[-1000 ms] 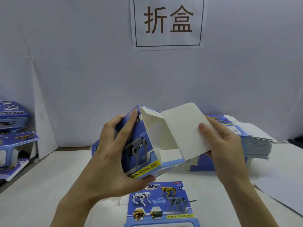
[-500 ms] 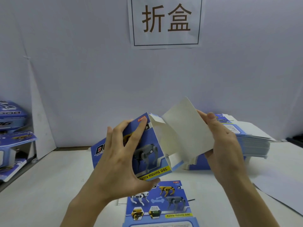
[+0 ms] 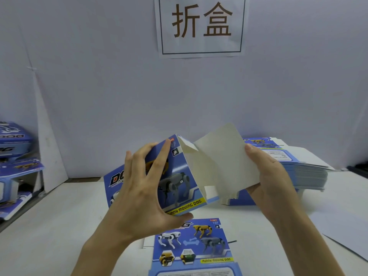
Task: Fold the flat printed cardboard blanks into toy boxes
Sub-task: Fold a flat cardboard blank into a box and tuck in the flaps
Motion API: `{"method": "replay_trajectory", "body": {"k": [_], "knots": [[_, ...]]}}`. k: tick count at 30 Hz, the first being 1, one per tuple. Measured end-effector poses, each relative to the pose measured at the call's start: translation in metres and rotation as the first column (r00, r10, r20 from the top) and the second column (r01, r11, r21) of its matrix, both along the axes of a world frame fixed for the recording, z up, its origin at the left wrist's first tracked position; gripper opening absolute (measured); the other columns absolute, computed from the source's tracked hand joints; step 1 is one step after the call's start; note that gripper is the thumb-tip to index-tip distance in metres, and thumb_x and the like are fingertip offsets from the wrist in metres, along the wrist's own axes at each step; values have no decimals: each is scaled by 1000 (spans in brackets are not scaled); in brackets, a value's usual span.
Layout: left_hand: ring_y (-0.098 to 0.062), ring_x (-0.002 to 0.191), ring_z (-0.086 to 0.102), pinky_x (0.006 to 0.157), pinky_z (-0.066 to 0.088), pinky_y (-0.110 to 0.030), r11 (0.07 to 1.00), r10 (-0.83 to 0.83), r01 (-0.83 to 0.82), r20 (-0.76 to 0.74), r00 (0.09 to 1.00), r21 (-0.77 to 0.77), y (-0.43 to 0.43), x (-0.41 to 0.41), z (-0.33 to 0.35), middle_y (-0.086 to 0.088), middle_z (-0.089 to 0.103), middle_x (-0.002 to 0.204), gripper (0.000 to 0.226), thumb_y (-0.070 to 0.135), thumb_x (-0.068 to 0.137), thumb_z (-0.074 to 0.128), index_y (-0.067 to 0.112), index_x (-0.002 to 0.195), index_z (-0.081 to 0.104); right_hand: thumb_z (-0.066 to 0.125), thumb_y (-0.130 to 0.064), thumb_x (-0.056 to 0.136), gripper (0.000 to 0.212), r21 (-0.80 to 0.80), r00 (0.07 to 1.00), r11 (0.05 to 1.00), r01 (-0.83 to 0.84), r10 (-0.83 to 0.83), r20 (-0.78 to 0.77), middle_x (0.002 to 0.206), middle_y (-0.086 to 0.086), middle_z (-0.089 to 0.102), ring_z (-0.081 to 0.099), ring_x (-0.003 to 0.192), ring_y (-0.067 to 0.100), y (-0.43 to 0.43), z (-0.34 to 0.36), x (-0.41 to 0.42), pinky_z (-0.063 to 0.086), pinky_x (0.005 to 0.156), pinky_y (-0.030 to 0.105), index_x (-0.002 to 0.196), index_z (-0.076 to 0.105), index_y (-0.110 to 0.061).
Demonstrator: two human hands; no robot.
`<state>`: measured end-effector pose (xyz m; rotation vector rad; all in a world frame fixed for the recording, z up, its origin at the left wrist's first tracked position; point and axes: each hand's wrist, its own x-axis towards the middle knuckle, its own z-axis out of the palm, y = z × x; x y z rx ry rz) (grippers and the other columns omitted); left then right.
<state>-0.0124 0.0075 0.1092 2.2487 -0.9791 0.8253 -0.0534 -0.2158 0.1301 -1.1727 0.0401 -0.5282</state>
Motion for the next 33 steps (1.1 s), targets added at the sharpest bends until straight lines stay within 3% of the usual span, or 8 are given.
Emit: {"method": "replay_trajectory", "body": {"k": [4, 7, 9, 11, 14, 16, 20, 33], "knots": [[-26, 129, 38, 100, 43, -60, 1000, -13, 13, 6, 1000, -11, -2, -3, 0, -1, 27, 140, 123, 64, 52, 78, 23, 151, 18, 50, -14, 99, 25, -616, 809, 528, 584, -441, 389, 64, -5, 61, 51, 61, 11, -2, -11, 6, 37, 56, 12, 89, 73, -14], [-23, 127, 38, 100, 41, -62, 1000, -15, 14, 58, 998, 10, -5, -4, -1, -3, 32, 139, 121, 67, 53, 76, 21, 152, 21, 57, 1, 87, 23, -653, 560, -51, 755, -467, 684, 55, 15, 61, 51, 43, 29, -2, -14, 8, 43, 44, 26, 105, 70, 3], [-22, 127, 35, 102, 36, -66, 998, 12, -18, 103, 995, 62, -9, -2, -5, -8, 36, 139, 120, 68, 54, 73, 16, 151, 25, 63, 4, 82, 26, -653, 540, -135, 745, -452, 710, 53, 17, 61, 47, 37, 28, 0, -18, 10, 44, 39, 28, 107, 70, 5], [-24, 131, 34, 111, 23, -65, 991, 61, -75, 123, 990, 113, -12, 1, -10, -10, 36, 139, 121, 68, 52, 72, 16, 151, 25, 66, 0, 86, 24, -698, 604, -18, 716, -486, 632, 54, 15, 62, 44, 41, 26, 4, -20, 9, 43, 43, 27, 109, 72, -5], [-28, 129, 34, 111, 22, -65, 985, 114, -129, 121, 986, 119, -10, 5, -11, -13, 37, 138, 122, 68, 50, 72, 17, 151, 25, 59, -46, 86, 19, -599, 921, 700, 389, -292, 257, 66, -8, 68, 53, 59, 9, 11, -12, 4, 40, 53, 21, 96, 75, -42], [-26, 123, 33, 101, 35, -68, 989, 108, -119, 123, 987, 89, -9, 5, -8, -14, 38, 136, 122, 68, 50, 72, 14, 150, 28, 52, -62, 74, 25, -453, 998, 889, 60, -45, 44, 72, -18, 67, 55, 63, -4, 14, -5, 0, 40, 60, 17, 83, 73, -53], [-25, 119, 34, 95, 39, -69, 994, 77, -88, 161, 984, 59, -11, 1, -5, -18, 41, 133, 120, 62, 49, 77, 8, 147, 34, 52, -55, 74, 21, -262, 962, 926, -273, 259, -90, 77, -18, 72, 67, 69, -4, 22, -2, -4, 55, 66, 26, 76, 72, -53], [-13, 137, 18, 104, 29, -70, 994, 6, -18, 109, 994, 112, -2, 4, -4, -8, 28, 144, 119, 66, 54, 71, 17, 151, 22, 56, -42, 88, 22, -327, 997, 945, -20, -5, -77, 69, -16, 69, 61, 67, 2, 2, -9, 3, 42, 63, 30, 77, 75, -40]]}}
